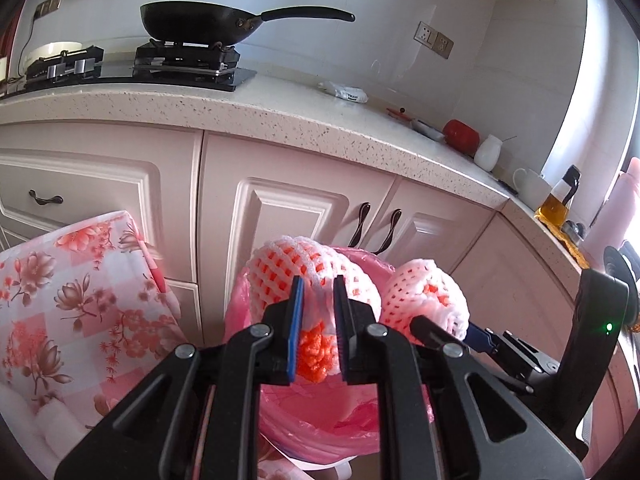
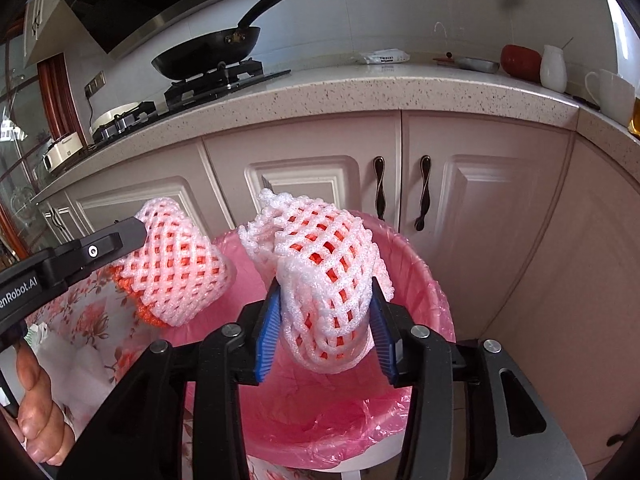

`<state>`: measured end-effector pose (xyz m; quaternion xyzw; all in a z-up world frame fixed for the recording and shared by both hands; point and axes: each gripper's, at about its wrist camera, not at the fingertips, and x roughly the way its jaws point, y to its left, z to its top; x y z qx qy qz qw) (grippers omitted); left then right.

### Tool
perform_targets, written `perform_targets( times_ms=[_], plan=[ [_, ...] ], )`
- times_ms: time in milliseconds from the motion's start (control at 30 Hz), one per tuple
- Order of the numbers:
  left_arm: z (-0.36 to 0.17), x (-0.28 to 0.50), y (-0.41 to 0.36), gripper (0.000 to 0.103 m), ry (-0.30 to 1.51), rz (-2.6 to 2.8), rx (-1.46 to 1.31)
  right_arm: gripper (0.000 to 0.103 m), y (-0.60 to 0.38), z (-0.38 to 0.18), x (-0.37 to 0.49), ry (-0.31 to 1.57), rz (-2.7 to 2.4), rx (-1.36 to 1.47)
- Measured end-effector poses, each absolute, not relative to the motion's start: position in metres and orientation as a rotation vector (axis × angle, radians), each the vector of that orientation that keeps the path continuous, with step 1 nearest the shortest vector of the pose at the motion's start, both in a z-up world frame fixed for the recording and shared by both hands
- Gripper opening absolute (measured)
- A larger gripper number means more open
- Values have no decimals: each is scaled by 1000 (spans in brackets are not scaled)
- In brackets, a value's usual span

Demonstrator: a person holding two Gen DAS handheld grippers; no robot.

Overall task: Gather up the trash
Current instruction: 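Carry both pink foam nets over the pink bin and open both tools, then move both tools back over the table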

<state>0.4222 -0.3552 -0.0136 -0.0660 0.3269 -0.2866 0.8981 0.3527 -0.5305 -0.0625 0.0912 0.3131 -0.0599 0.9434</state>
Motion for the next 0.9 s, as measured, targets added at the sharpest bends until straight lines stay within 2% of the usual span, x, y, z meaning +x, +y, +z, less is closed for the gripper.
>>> perform_targets(
  times_ms=[33, 100, 167, 467, 600, 767, 833, 900],
  plan=[
    [-15, 424, -355, 17, 680, -592, -138, 46, -531, -63, 351, 637, -124, 189],
    [-16, 425, -354, 22, 683, -582, -140, 60, -533, -63, 348, 626, -124, 191],
    [-18, 427, -350, 22, 681, -573, -154, 65, -533, -60, 344, 608, -124, 182],
    [-16, 419, -356, 25, 665, -596, -148, 65, -534, -55, 331, 588, -148, 171],
    [-13, 415, -357, 40, 644, -589, -154, 65, -536, -54, 320, 582, -156, 169],
    [-8, 406, -352, 48, 619, -573, -136, 65, -535, -51, 306, 569, -159, 169],
    [-5, 398, -344, 62, 587, -542, -110, 65, -531, -49, 299, 560, -153, 178],
    [-4, 387, -328, 70, 549, -490, -87, 66, -521, -46, 290, 545, -138, 176]
  ],
)
